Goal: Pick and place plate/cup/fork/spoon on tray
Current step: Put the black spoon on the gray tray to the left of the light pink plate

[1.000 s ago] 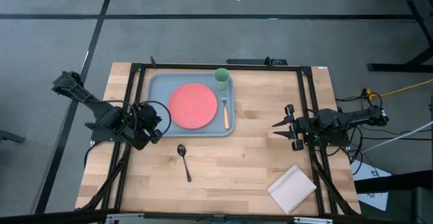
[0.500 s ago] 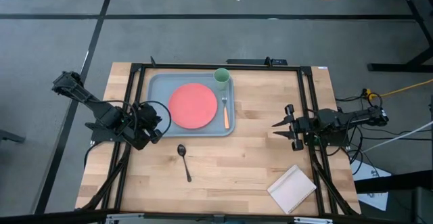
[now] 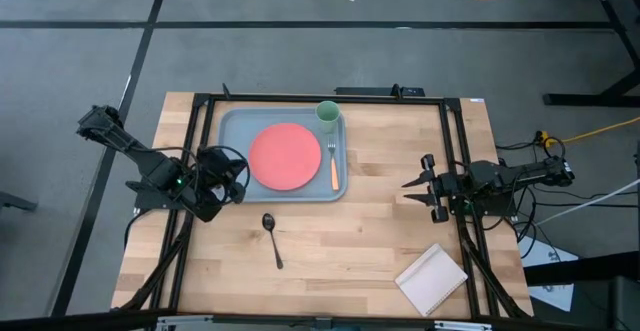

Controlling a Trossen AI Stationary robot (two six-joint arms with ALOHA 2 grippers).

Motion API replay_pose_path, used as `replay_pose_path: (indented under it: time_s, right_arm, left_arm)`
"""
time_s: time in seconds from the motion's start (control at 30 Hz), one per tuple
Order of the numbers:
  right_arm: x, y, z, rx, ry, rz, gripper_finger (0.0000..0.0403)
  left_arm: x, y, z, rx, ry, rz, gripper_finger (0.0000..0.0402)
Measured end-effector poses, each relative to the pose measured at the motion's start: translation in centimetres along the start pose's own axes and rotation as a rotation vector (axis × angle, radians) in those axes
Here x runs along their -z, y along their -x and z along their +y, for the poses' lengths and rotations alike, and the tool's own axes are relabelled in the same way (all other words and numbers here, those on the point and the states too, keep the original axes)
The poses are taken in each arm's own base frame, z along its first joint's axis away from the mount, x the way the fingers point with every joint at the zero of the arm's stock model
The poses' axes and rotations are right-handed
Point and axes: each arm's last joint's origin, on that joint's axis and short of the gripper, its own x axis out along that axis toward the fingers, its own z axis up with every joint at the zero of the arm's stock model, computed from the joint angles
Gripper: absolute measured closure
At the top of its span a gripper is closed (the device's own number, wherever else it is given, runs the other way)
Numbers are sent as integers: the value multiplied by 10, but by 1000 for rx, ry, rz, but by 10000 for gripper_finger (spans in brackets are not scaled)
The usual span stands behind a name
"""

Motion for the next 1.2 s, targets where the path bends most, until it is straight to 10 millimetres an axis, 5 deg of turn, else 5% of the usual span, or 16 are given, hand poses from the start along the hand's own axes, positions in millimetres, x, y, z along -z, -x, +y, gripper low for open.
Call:
replay_pose_path:
  time_s: [0.43, 0.8, 1.1, 1.2]
  right_arm:
    - [0, 0, 0, 0, 0, 0, 281]
    - [0, 0, 0, 0, 0, 0, 281]
    - [0, 0, 0, 0, -1, 0, 281]
    - [0, 0, 0, 0, 0, 0, 281]
  left_arm:
    - [-1, 0, -4, 24, 116, -3, 360]
    - [-19, -11, -6, -65, 292, -216, 360]
    - [-16, -21, -14, 60, 314, 58, 360]
    - [-14, -21, -16, 106, 440, 158, 360]
